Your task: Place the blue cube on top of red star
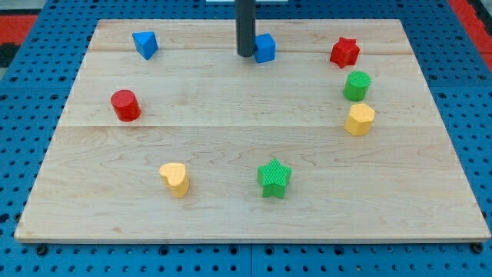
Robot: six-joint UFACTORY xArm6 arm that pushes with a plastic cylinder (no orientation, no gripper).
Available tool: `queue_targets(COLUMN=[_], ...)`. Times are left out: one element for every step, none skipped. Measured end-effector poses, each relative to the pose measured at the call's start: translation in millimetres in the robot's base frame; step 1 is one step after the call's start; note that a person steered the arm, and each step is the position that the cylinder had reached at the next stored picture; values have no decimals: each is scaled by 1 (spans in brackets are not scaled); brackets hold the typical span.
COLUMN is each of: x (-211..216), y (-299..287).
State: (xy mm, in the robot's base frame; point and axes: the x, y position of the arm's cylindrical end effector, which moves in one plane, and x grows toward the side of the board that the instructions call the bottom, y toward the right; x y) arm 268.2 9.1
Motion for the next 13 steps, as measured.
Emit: queue_targets(x=[-18,-21,-4,7,-5,-24,-31,-53,-67,-69,-69,-65,-53], y=[31,37,38,44,86,98,66,48,84,102,126,105,101])
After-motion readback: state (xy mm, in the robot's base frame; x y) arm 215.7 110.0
